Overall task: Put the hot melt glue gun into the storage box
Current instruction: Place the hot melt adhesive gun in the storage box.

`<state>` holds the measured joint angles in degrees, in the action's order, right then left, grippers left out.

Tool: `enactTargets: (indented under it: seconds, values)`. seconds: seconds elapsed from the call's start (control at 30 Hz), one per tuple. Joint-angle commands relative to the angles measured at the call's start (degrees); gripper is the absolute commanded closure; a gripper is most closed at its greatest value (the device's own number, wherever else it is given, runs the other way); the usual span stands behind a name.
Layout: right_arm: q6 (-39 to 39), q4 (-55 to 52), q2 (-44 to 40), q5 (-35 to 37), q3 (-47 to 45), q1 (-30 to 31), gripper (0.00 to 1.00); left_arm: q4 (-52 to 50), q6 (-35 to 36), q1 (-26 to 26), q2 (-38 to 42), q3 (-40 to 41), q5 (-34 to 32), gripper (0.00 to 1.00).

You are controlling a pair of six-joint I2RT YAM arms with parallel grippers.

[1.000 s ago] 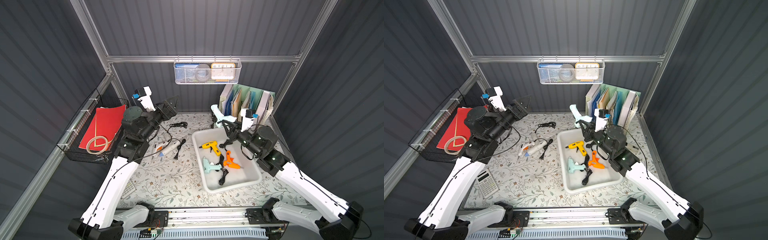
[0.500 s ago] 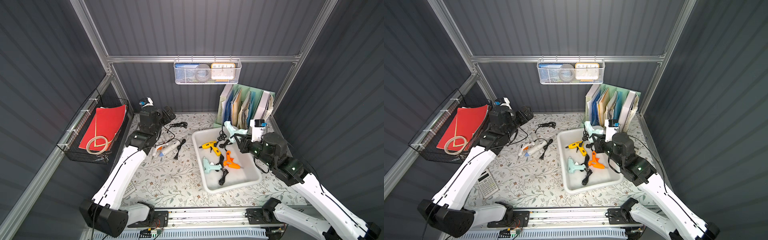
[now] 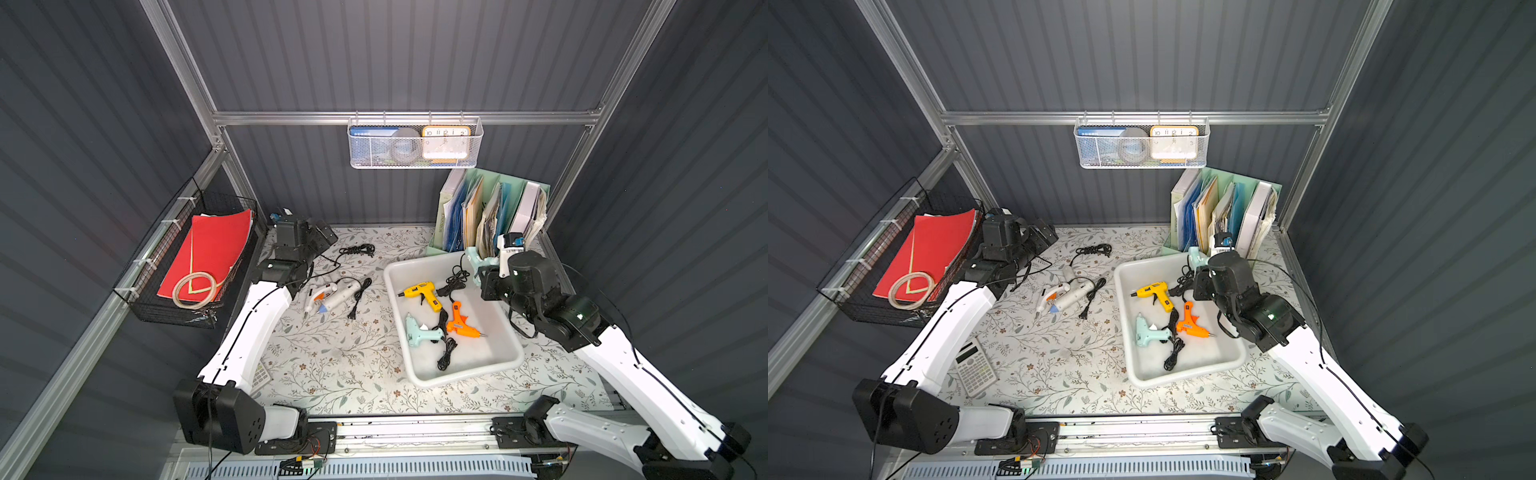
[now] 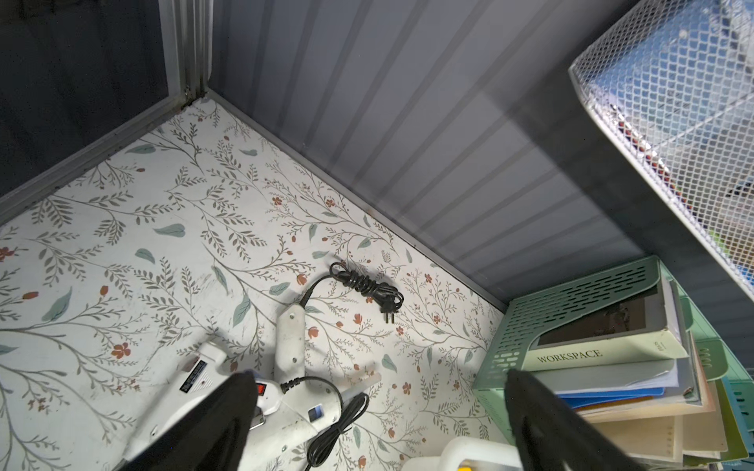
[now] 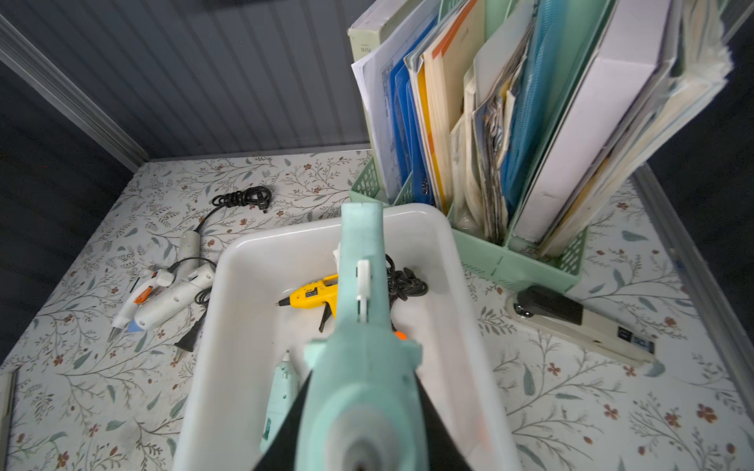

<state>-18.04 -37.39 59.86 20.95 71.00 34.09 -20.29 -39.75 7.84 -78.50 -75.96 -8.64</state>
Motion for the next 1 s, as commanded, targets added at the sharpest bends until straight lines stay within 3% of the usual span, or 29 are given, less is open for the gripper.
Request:
enactTargets:
  seconds: [0.0,0.3,0.53,0.73,0.97]
  values:
    - [4.33,-4.18,0.95,4.36,3.87,-0.11,1.0,0.56,-0.97,-0.36,-1.1,-0.06,1.36,0.0]
    - [9.06,-16.33,5.62,-4.1,7.42,-0.12,1.0,-1.77,-1.21,-1.48,-3.11,-1.14,-0.23,0.0]
    - [8.75,-29.79,13.3,-2.94,9.92,0.3,1.0,-2.37,-1.04,-2.63,-2.8,-1.53,-1.21,0.0]
    - [4.49,-42.12,20.24,4.39,12.34,1.59,1.0,-3.27,-0.93,-3.26,-1.93,-1.52,-3.54,0.0]
    - [3.04,-40.58,24.67,2.69,10.14,4.94,1.0,-3.62,-0.86,-3.87,-1.44,-1.47,-4.05,0.0]
